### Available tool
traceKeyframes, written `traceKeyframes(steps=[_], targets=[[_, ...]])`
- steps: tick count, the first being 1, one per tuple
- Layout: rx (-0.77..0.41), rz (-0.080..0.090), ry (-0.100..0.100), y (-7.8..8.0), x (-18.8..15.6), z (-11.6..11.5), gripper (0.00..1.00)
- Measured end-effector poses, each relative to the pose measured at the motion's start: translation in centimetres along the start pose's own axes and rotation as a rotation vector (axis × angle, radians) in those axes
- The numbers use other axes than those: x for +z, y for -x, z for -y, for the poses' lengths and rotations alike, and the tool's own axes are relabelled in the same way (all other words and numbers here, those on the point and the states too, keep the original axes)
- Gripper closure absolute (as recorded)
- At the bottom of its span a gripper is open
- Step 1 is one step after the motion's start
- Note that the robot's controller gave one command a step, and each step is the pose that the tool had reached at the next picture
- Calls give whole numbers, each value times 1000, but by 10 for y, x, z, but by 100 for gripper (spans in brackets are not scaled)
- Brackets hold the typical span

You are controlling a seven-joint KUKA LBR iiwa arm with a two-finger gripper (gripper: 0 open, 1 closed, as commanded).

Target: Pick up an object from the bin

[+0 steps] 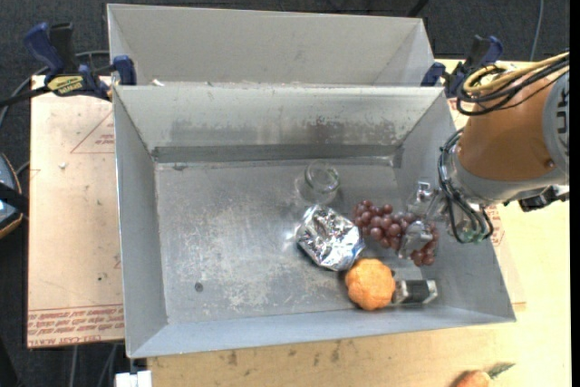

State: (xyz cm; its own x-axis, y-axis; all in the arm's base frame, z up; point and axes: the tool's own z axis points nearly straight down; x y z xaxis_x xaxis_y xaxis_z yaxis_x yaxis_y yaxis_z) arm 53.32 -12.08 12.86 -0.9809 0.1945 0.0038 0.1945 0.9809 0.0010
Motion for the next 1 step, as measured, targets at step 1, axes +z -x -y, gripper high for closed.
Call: traceKeyframes(steps=[1], targets=[[-1,3,0,0,-22,0,100]])
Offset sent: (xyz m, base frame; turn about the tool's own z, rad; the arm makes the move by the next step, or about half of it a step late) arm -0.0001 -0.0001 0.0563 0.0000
